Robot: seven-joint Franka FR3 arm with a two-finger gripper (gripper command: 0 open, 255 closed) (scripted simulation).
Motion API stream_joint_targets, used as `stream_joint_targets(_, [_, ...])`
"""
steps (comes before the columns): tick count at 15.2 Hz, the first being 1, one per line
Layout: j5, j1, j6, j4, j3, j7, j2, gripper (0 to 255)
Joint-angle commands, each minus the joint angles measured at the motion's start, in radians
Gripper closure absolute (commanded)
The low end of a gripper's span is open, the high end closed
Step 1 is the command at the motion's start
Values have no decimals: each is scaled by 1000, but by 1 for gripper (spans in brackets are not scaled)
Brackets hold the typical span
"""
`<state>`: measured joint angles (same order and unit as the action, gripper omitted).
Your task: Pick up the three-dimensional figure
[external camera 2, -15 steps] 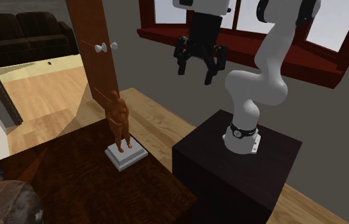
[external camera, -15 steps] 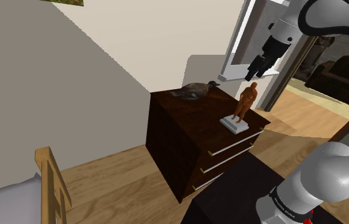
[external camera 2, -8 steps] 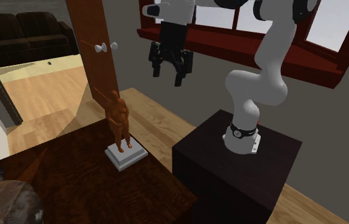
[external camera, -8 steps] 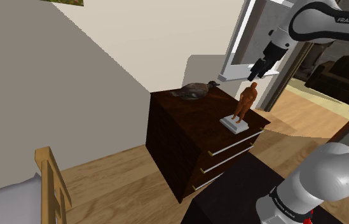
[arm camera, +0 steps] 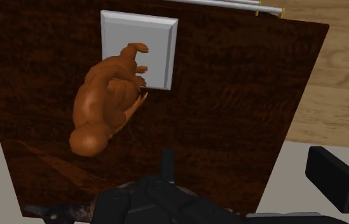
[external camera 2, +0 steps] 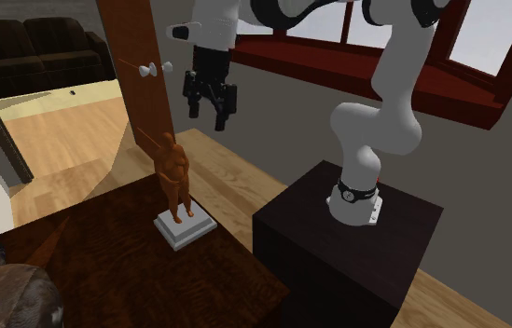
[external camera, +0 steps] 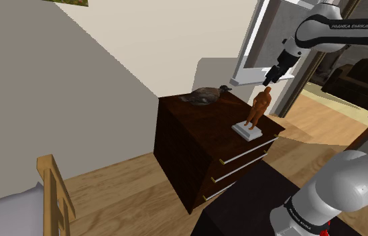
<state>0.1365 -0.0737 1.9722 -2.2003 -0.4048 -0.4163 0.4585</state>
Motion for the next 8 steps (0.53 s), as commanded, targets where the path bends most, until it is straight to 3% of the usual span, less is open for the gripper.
stream_joint_targets(1, [-15,4,26,42,-45,-51,-64,0])
stream_joint_targets(8, [-138,12,86,206,-197,-257,-305,0])
